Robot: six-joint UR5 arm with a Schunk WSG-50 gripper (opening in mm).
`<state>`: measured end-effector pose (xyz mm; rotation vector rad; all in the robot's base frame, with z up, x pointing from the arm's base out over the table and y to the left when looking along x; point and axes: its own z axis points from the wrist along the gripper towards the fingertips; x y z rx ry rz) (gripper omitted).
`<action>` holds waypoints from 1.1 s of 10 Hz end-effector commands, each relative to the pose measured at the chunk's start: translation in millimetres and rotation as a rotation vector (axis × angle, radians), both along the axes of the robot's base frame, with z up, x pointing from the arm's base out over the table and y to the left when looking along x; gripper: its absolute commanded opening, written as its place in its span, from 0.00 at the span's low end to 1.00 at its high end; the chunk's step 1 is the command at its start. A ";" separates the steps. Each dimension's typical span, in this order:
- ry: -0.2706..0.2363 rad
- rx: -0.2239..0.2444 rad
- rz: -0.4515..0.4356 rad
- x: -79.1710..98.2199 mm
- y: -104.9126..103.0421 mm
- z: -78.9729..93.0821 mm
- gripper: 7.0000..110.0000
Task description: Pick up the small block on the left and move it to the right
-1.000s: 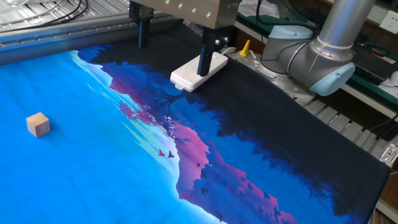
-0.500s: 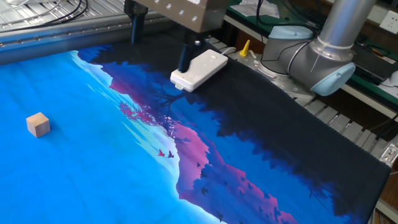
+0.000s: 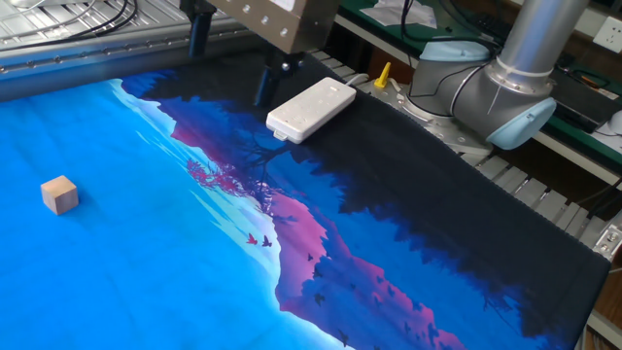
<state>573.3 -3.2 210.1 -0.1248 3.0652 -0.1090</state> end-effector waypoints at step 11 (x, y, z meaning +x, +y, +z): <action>0.021 0.096 0.072 -7.5 17.8 -5.1 0.79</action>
